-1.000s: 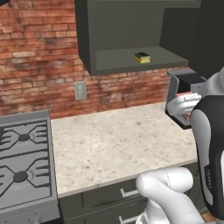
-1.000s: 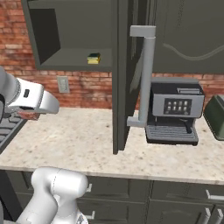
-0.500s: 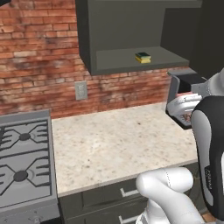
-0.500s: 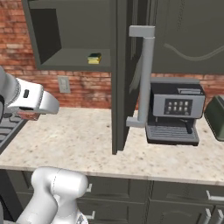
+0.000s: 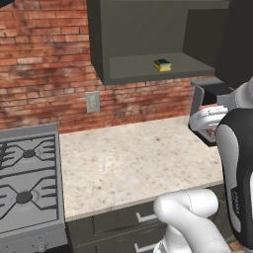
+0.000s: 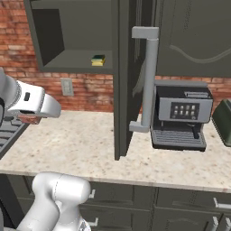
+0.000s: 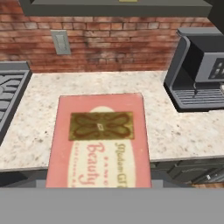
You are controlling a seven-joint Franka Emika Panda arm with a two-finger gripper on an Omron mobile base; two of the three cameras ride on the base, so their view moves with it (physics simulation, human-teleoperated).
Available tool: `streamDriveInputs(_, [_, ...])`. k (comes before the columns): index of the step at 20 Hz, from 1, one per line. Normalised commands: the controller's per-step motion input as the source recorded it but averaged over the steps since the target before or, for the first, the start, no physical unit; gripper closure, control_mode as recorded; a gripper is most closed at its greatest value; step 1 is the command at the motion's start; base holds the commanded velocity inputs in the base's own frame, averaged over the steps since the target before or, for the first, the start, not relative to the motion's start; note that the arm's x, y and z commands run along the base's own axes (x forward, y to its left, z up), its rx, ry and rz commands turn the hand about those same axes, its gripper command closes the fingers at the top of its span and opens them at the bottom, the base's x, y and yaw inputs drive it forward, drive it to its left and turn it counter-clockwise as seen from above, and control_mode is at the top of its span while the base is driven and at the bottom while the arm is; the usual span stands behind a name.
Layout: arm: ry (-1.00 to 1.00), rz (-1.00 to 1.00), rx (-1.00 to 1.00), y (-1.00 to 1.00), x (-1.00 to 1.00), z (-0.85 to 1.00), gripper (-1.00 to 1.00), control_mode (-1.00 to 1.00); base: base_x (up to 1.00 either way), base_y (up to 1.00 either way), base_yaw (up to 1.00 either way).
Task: Pick up the sponge and bar soap from the sink, and place them back in the cabinet, and close the cabinet door.
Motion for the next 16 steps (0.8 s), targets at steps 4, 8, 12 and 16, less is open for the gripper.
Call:
streamDriveInputs(4, [0.00,0.00,0.00,0.00,0.00,0.00,1.00,1.00,0.00,0.00,0.00])
streamDriveInputs(8, [0.00,0.00,0.00,0.00,0.00,0.00,1.00,1.00,0.00,0.00,0.00])
streamDriveInputs(12, [0.00,0.00,0.00,0.00,0.00,0.00,1.00,1.00,0.00,0.00,0.00])
streamDriveInputs(16, [0.00,0.00,0.00,0.00,0.00,0.00,1.00,-1.00,0.00,0.00,0.00])
